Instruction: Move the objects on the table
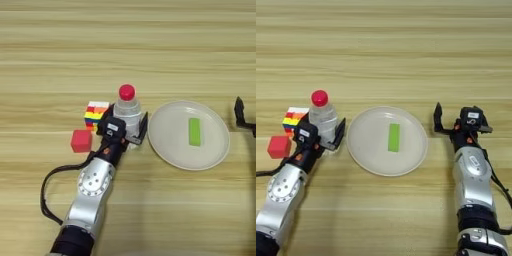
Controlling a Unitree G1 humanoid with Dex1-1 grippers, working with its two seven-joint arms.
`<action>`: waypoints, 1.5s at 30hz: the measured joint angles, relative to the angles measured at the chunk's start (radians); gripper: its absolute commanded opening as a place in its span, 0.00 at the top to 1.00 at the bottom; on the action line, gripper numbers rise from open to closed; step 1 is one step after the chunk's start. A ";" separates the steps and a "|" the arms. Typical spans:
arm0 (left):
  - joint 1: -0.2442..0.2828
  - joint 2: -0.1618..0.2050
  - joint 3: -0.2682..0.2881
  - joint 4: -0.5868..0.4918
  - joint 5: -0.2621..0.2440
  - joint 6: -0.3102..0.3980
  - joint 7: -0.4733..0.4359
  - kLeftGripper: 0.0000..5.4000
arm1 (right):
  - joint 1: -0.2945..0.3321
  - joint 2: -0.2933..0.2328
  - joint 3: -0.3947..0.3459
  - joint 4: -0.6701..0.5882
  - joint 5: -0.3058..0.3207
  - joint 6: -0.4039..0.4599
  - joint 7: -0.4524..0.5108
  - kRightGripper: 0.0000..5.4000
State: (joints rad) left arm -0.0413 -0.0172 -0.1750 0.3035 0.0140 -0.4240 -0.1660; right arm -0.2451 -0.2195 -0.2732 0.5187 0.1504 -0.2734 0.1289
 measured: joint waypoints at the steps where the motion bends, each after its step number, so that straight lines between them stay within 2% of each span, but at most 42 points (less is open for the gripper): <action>1: 0.002 0.000 0.000 -0.004 0.000 0.000 0.000 0.04 | 0.000 0.000 0.000 0.000 0.000 0.000 0.000 0.00; 3: 0.005 0.000 0.001 -0.010 -0.001 0.000 -0.001 0.00 | 0.000 0.000 0.001 0.000 0.000 0.000 0.000 0.00; 15: 0.037 -0.011 -0.022 -0.124 -0.029 0.007 -0.044 0.00 | 0.000 0.000 0.002 0.000 0.000 0.000 0.001 0.00; 24: 0.065 -0.012 -0.033 -0.214 -0.096 -0.021 -0.084 0.00 | -0.002 0.000 0.002 0.004 0.000 0.000 0.005 0.00; 36: 0.085 -0.010 -0.020 -0.307 -0.106 -0.027 -0.075 0.00 | -0.003 0.000 0.004 0.005 0.000 0.000 0.009 0.00; 42: 0.111 -0.008 -0.031 -0.393 -0.173 -0.025 -0.110 0.00 | -0.003 0.000 0.006 0.005 0.000 -0.001 0.009 0.00; 45: 0.125 -0.007 -0.036 -0.438 -0.188 -0.022 -0.124 0.00 | -0.003 0.000 0.007 0.005 0.000 -0.001 0.009 0.00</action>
State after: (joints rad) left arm 0.0840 -0.0239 -0.2113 -0.1347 -0.1738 -0.4461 -0.2897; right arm -0.2480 -0.2194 -0.2666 0.5234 0.1503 -0.2740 0.1374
